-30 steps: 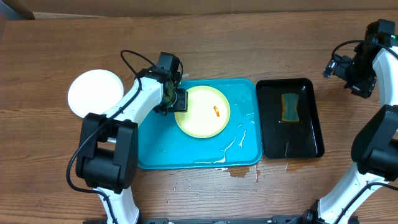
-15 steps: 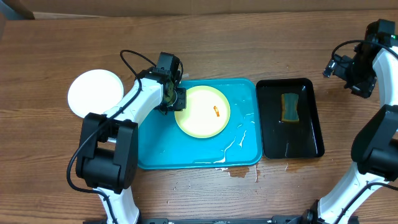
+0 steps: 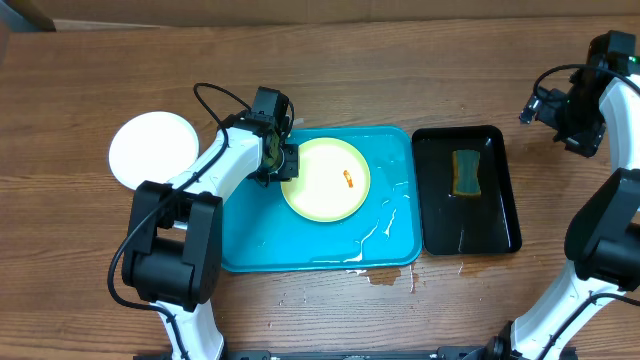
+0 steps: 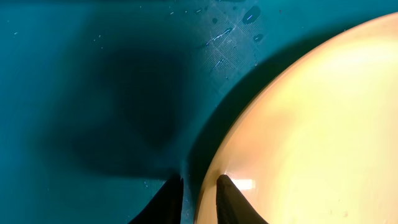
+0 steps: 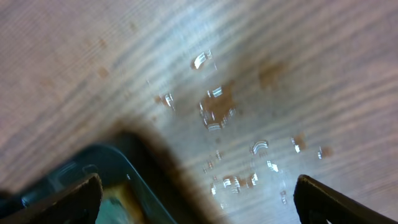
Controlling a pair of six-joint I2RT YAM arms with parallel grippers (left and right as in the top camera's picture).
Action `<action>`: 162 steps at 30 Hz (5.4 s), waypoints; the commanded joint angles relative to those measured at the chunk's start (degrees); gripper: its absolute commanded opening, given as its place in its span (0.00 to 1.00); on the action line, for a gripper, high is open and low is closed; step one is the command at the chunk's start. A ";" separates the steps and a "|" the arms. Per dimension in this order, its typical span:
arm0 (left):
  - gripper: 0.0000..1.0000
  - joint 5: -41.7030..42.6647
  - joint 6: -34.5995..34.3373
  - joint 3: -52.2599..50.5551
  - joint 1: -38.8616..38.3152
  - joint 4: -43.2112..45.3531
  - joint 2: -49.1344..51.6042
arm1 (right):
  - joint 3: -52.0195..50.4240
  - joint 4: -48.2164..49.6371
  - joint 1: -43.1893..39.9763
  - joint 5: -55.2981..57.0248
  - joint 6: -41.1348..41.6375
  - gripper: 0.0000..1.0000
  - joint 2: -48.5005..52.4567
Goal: Clean dirty plates on tray and stack at the side
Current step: 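Slide the yellow plate toward tray center with the left gripper, then reach the right gripper into the black tray and grasp the sponge, then lift the sponge with the right gripper toward the yellow plate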
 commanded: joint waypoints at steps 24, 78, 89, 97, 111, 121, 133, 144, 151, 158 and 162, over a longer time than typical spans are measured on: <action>0.18 -0.79 -0.39 -0.96 -0.15 0.42 0.22 | -0.17 -15.21 18.97 8.44 7.65 0.72 -1.62; 0.35 -0.57 -0.39 -0.96 -0.13 0.52 0.22 | -21.27 12.52 20.72 5.60 -1.20 0.84 -1.62; 0.35 -0.57 -0.39 -0.96 -0.13 0.63 0.22 | -21.46 18.69 20.74 7.76 -1.11 0.21 -1.53; 0.41 -0.57 -0.39 -0.96 -0.13 0.68 0.22 | -21.46 17.81 20.74 7.13 -1.14 0.88 -1.53; 0.06 -0.57 -0.39 -0.96 -0.13 0.85 0.22 | -21.33 11.06 20.79 4.15 -1.14 0.04 -1.53; 0.04 -0.57 -0.39 -0.96 -0.13 0.98 0.22 | -10.93 -1.16 20.90 4.09 -1.79 0.04 -1.70; 0.04 -0.55 -0.37 -0.96 -0.13 1.07 0.22 | -10.60 -2.27 20.90 2.08 3.56 0.04 -1.57; 0.04 -0.52 -0.39 -0.96 -0.13 1.14 0.22 | -10.60 -6.69 23.67 7.87 1.75 0.04 -1.55; 0.04 0.13 -0.39 -0.94 -0.13 1.36 0.22 | -10.60 -6.69 25.64 8.35 1.53 0.04 -1.53; 0.04 0.11 -0.37 -0.94 -0.13 1.31 0.22 | -11.47 -4.74 26.25 6.58 1.55 0.04 -1.53; 0.05 0.11 -0.37 -0.94 -0.13 1.31 0.22 | -11.87 -3.85 26.25 8.00 1.55 0.04 -1.53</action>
